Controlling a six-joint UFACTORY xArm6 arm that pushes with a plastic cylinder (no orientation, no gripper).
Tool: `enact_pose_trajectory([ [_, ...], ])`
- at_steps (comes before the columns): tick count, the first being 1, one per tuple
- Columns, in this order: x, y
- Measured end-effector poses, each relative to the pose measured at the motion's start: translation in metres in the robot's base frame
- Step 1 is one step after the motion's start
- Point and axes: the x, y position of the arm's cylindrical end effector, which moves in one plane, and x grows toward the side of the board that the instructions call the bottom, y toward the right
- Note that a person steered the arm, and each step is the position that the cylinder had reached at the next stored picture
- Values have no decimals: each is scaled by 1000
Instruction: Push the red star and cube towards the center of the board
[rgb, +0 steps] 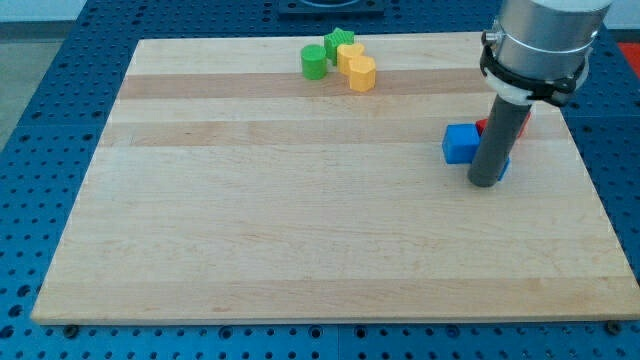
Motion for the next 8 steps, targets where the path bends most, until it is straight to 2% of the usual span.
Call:
enact_pose_trajectory([
  [3, 22, 15],
  [4, 15, 59],
  [5, -15, 95],
  [6, -59, 95],
  [7, -86, 73],
  [8, -91, 30],
])
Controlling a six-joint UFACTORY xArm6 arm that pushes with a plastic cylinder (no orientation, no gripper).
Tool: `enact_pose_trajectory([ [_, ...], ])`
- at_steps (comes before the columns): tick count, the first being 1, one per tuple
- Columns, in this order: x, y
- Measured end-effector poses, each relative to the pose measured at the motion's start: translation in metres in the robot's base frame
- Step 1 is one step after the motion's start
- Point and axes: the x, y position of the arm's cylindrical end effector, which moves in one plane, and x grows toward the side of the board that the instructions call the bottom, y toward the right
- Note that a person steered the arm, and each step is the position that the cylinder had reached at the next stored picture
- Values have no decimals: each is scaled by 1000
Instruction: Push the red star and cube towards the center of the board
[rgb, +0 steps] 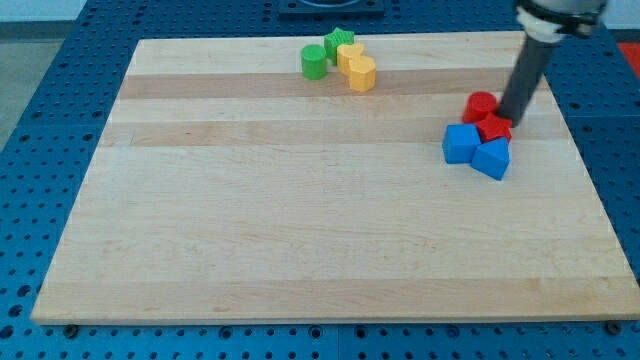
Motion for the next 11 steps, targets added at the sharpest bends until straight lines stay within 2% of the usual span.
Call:
enact_pose_trajectory([
  [1, 1, -22],
  [2, 1, -20],
  [4, 9, 13],
  [5, 25, 12],
  [8, 48, -27],
  [11, 53, 4],
])
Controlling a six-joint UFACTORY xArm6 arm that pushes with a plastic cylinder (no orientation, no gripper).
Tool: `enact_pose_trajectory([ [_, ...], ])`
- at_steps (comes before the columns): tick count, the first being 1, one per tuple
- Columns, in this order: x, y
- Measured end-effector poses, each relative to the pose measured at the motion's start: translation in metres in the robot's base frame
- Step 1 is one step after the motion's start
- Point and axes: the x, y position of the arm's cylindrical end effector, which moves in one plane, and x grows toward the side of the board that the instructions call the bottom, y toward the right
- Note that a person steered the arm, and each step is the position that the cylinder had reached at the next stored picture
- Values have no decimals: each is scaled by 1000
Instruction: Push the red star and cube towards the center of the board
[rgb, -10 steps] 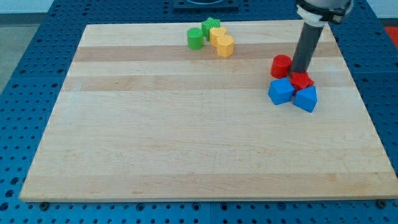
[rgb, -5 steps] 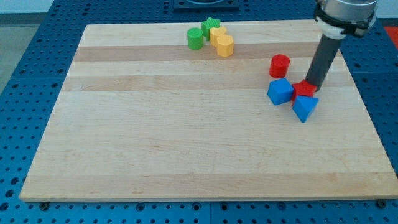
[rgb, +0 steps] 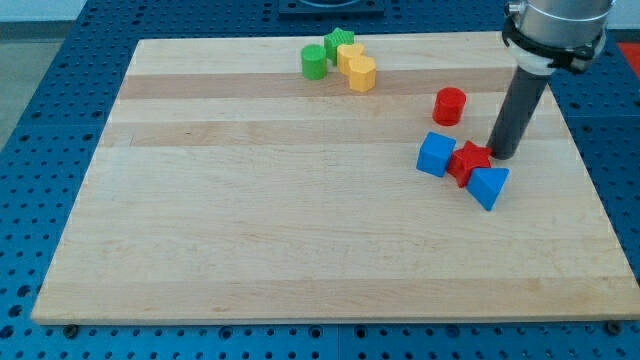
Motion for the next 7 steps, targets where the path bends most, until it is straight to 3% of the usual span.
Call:
enact_pose_trajectory([
  [2, 34, -2],
  [7, 33, -89],
])
